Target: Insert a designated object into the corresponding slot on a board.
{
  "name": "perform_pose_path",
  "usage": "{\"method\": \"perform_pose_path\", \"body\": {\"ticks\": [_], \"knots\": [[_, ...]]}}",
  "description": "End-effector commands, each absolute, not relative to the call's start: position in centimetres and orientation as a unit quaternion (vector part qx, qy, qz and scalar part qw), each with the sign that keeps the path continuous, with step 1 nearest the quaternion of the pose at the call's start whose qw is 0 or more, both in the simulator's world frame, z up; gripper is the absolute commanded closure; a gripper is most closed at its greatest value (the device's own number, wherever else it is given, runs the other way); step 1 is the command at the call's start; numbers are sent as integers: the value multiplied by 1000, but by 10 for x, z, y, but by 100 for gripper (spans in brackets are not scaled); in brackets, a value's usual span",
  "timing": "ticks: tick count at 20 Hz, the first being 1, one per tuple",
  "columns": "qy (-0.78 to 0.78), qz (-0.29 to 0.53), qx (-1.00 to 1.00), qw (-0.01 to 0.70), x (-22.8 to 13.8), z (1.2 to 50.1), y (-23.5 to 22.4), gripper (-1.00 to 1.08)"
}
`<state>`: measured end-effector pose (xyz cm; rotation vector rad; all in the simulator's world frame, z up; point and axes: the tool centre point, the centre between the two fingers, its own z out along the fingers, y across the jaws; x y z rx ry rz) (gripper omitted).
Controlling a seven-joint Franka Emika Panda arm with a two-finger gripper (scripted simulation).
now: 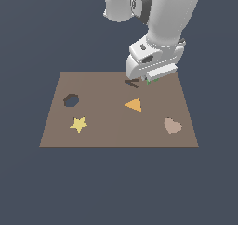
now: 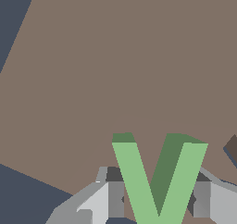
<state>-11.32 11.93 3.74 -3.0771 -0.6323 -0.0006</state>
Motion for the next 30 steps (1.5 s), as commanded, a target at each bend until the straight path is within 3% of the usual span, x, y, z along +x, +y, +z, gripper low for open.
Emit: {"method": "perform_pose_path", "body": {"ticks": [1,16,30], "knots": [[-247,0,-969,0,-115,38,112,108],[-486,0,-874,0,-110,39,71,108],[-603,0,-798,0,-98,40,52,108]]}}
